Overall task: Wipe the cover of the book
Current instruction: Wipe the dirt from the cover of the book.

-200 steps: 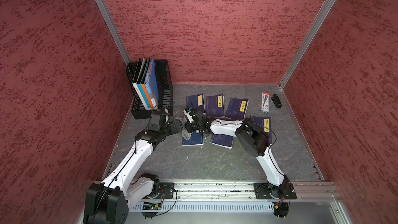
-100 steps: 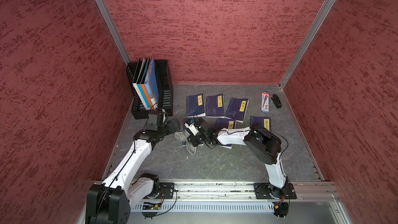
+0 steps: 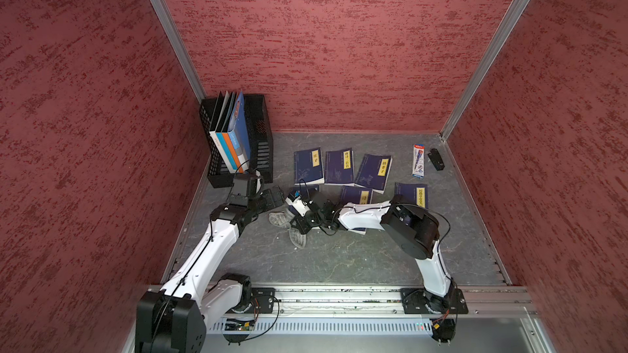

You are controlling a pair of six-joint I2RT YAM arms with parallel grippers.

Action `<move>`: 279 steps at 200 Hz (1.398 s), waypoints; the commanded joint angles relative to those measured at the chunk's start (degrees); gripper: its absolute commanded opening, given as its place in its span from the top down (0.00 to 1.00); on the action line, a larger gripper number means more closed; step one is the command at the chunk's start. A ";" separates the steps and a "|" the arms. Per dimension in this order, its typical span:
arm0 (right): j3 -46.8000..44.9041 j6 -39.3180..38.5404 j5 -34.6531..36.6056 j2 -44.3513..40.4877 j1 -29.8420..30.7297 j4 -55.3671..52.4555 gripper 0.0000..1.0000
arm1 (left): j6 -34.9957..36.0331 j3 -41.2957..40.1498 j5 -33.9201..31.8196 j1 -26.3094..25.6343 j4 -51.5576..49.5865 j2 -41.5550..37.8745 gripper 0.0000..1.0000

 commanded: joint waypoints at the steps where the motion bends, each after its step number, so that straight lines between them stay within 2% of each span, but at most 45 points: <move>1: 1.54 -0.16 0.21 3.80 0.52 -4.86 0.89 | 0.02 1.73 0.29 0.81 -0.65 -1.01 0.00; 42: 0.59 0.37 -1.93 3.97 0.59 -4.68 0.89 | 0.23 1.51 0.78 2.05 -0.76 -1.15 0.00; 75: 0.87 0.89 1.27 5.09 -0.18 -5.25 0.89 | 0.06 1.13 1.54 2.93 -0.04 -1.06 0.00; 107: 5.60 1.71 2.99 7.75 -3.64 -6.12 0.90 | 0.53 1.17 1.99 3.75 -0.01 -0.81 0.00; 163: 19.71 0.39 5.00 15.25 -8.97 -12.12 0.90 | 0.54 0.69 2.60 4.25 -0.06 -1.08 0.00; 213: 26.50 -0.60 5.80 19.61 -12.56 -15.29 0.90 | 0.54 -0.01 2.51 4.69 -0.01 -2.04 0.00; 244: 21.42 -1.06 3.29 15.86 -12.57 -12.58 0.90 | 0.40 -0.19 2.72 4.92 0.38 -1.94 0.00; 279: 6.74 0.85 -0.54 7.34 -12.07 -4.85 0.90 | 0.45 -0.46 3.11 5.04 1.27 -1.09 0.00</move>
